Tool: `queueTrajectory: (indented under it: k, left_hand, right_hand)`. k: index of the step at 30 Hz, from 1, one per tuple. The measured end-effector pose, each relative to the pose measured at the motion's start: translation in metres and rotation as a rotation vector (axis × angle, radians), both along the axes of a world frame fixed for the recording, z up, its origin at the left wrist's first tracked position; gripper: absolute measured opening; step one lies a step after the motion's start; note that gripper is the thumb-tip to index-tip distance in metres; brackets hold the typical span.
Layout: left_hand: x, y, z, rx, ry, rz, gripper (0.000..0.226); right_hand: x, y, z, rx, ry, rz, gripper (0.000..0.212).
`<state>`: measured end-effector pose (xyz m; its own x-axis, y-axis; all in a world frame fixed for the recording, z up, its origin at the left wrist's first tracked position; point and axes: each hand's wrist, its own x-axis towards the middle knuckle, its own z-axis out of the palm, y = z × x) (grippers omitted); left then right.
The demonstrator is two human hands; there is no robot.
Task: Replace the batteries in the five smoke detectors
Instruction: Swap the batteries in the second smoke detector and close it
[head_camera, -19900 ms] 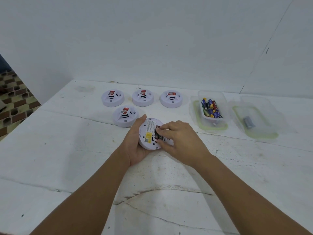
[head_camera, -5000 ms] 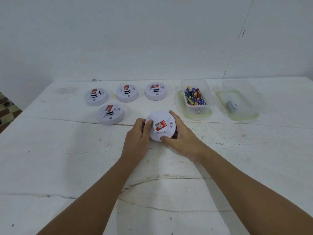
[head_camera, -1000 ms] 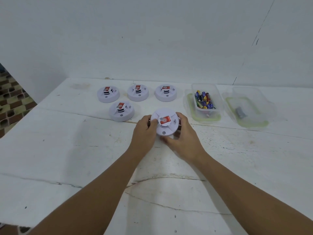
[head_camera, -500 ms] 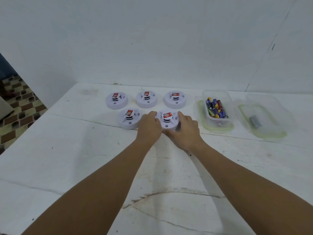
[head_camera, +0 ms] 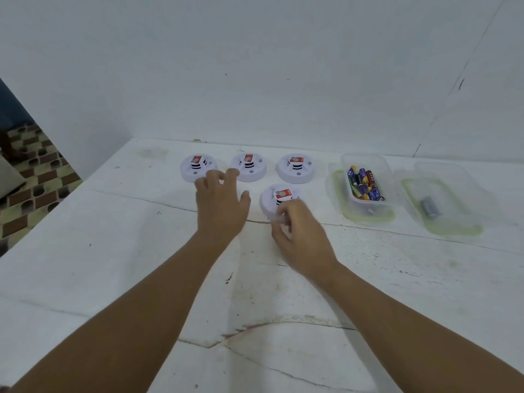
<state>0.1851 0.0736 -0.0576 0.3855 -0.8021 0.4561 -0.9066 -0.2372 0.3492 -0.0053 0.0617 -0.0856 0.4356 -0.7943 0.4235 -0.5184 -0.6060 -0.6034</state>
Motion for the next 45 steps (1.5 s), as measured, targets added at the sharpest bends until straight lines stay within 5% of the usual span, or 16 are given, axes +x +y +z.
queueTrajectory:
  k: [5, 10, 12, 17, 20, 30, 39, 45]
  left_hand:
    - [0.040, 0.000, -0.002, 0.450, 0.220, -0.013, 0.066]
    - [0.037, 0.019, 0.006, 0.298, 0.422, -0.055, 0.056]
    - [0.031, 0.028, 0.013, 0.176, 0.687, -0.041, 0.054]
    - [0.021, 0.054, 0.025, -0.041, 1.712, -0.139, 0.051]
    - [0.016, 0.070, 0.028, -0.042, 1.986, -0.240, 0.056]
    - [-0.004, 0.091, 0.034, 0.032, 1.991, -0.417, 0.049]
    - [-0.028, 0.075, 0.029, -0.014, 1.936, -0.366, 0.071]
    - [-0.039, 0.074, 0.029, 0.032, 1.949, -0.354, 0.070]
  right_hand:
    - [0.015, 0.005, -0.002, 0.074, 0.175, 0.143, 0.013]
    - [0.019, 0.002, 0.005, 0.213, 0.140, 0.126, 0.019]
    - [0.022, 0.006, 0.011, 0.306, 0.021, 0.102, 0.021]
    - [0.040, 0.018, 0.031, 0.404, -0.250, 0.118, 0.031]
    - [0.049, 0.022, 0.043, 0.442, -0.310, 0.166, 0.041]
    - [0.042, 0.032, 0.046, 0.389, -0.299, 0.185, 0.058]
    - [0.027, 0.031, 0.050, 0.441, -0.370, 0.153, 0.055]
    - [0.010, 0.027, 0.053, 0.267, -0.230, 0.235, 0.062]
